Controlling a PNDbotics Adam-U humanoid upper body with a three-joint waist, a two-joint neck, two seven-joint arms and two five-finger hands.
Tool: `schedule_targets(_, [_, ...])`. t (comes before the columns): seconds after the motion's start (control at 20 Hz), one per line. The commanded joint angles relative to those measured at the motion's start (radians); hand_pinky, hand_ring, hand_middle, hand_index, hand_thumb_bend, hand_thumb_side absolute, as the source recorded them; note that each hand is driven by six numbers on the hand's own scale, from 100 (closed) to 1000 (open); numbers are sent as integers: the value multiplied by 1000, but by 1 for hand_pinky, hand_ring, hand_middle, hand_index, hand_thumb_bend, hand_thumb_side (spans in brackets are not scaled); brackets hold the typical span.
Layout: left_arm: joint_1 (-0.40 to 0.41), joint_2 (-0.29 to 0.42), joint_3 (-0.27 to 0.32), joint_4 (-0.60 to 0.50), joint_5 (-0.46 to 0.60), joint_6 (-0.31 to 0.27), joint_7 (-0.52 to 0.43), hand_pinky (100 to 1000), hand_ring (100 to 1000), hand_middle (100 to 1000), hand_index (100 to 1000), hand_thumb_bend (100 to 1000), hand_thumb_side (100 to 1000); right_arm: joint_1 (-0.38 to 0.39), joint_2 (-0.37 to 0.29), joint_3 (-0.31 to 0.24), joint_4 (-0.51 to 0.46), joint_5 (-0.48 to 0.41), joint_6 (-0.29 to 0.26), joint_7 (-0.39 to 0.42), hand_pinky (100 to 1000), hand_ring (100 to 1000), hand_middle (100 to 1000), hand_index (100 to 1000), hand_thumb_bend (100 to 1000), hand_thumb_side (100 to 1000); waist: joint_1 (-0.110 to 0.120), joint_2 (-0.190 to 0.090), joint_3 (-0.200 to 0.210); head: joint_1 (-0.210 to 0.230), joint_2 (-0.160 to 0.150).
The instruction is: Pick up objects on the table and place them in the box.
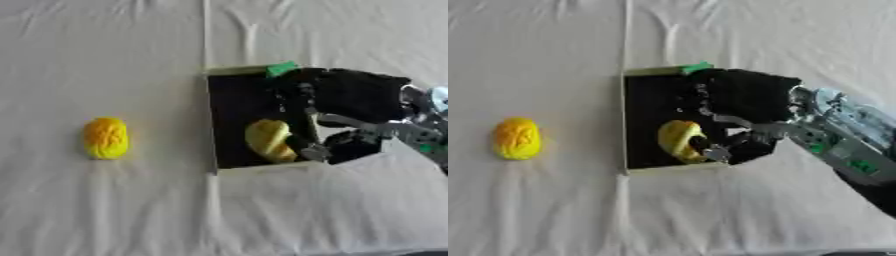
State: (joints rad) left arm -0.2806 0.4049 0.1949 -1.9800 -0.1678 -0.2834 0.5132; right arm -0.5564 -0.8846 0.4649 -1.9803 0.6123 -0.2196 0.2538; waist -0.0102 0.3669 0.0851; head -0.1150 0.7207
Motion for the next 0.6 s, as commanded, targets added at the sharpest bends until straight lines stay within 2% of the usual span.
schedule_targets(0.05, [-3, 25, 7, -20, 2, 1, -5, 802, 740, 685, 853, 100, 289, 3, -48, -72, -20, -47, -4, -83, 924, 951, 795, 934, 100, 100, 1, -24, -4, 11, -1])
schedule_targets(0.2, [-4, 40, -2, -20, 2, 9, -14, 803, 741, 688, 854, 100, 288, 50, -66, -162, -20, -177, -14, -204, 930, 945, 763, 930, 100, 100, 2, -25, -10, 24, -2])
schedule_targets(0.35, [-5, 64, -10, -20, -1, 19, -28, 804, 743, 690, 855, 100, 278, 107, -77, -276, -20, -334, -43, -308, 936, 942, 745, 922, 100, 100, 4, -25, -18, 39, -3])
schedule_targets(0.6, [3, 143, -33, -20, -30, 56, -67, 809, 748, 701, 862, 100, 246, 217, -90, -440, -20, -524, -154, -459, 933, 927, 724, 906, 100, 100, 10, -27, -34, 60, 2])
